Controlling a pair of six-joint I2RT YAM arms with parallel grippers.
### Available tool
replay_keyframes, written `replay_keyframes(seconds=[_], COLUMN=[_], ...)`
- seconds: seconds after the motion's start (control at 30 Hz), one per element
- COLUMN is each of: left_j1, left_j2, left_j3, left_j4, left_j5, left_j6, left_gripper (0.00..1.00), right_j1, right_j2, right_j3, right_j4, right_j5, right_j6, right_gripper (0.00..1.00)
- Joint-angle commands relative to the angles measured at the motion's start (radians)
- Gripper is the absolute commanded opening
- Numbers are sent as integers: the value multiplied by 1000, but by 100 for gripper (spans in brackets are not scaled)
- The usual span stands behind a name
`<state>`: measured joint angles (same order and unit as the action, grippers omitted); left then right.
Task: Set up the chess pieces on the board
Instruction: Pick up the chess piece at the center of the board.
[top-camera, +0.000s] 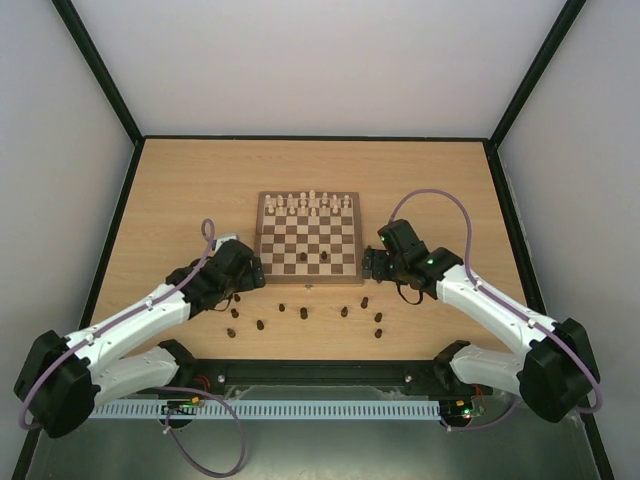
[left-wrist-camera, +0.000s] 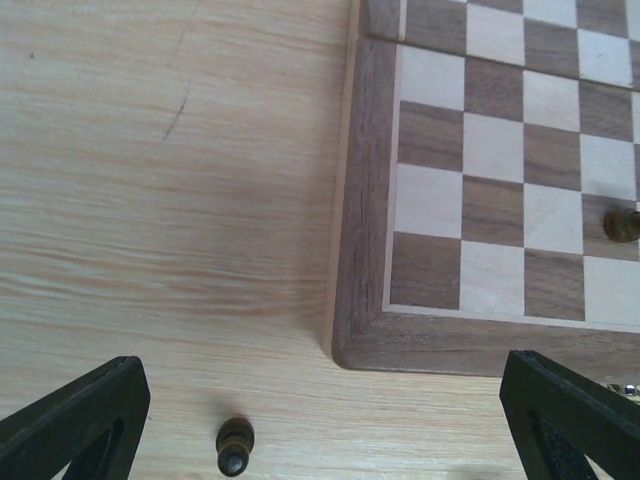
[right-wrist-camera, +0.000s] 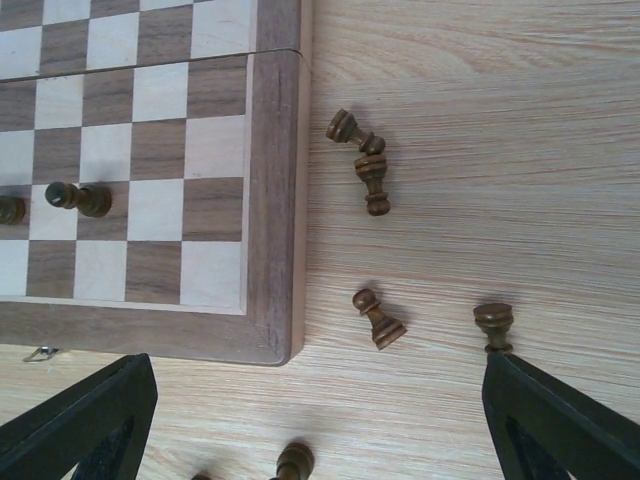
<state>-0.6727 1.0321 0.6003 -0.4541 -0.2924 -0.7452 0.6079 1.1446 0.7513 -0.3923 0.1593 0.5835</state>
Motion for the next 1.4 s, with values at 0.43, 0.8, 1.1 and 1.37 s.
replay_keyframes(seconds=[0.43, 0.8, 1.1, 1.37], left_j1=[12, 12, 12, 12], left_j2=[80, 186, 200, 196], left_j3=[-50, -60, -62, -61], left_j4=[-94, -64, -65, -74], left_j5=[81, 63, 45, 36], left_j6=[-189, -183, -175, -171], left_gripper=[94, 60, 34, 3], right_j1=[0, 1, 2, 2], right_j2=[-97, -114, -109, -107], right_j3=[-26, -38, -43, -46], right_j4=[29, 49, 60, 64], right_j5=[-204, -256, -269, -275], right_j6=[-72, -83, -87, -89], right_gripper=[88, 88, 88, 88])
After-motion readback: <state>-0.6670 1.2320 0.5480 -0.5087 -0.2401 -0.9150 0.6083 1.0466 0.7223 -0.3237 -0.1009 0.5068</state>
